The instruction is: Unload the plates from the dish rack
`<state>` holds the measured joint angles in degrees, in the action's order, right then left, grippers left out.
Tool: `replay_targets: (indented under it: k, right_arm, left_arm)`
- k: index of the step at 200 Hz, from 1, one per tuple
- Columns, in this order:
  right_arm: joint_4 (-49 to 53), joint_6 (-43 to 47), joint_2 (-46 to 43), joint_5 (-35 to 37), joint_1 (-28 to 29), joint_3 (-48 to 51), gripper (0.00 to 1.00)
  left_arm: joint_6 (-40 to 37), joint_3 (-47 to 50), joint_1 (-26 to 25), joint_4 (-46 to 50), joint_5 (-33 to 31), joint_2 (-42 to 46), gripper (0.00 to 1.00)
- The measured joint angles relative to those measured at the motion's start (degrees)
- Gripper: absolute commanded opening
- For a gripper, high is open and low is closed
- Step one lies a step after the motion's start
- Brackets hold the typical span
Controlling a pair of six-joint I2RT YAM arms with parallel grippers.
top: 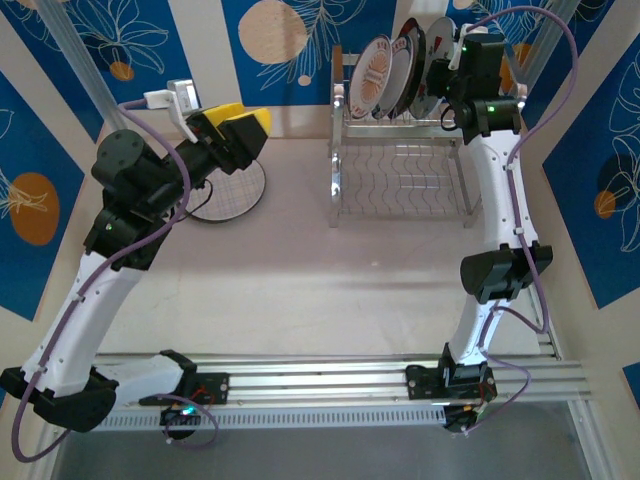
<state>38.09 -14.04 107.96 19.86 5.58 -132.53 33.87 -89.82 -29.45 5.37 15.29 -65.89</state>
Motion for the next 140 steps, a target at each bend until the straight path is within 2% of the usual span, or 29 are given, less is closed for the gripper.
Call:
replay_targets:
  k: [103, 140]
  right_arm:
    - [2.03, 1.25, 1.55, 7.45, 2.27, -2.93, 0.0]
    - [2.93, 2.71, 2.47, 10.86, 3.39, -4.61, 0.0]
  left_arm:
    - [0.0, 0.02, 0.0, -0.04, -1.68, 1.14, 0.93]
    - [0.02, 0.57, 0.0, -0.04, -1.88, 1.4, 0.93]
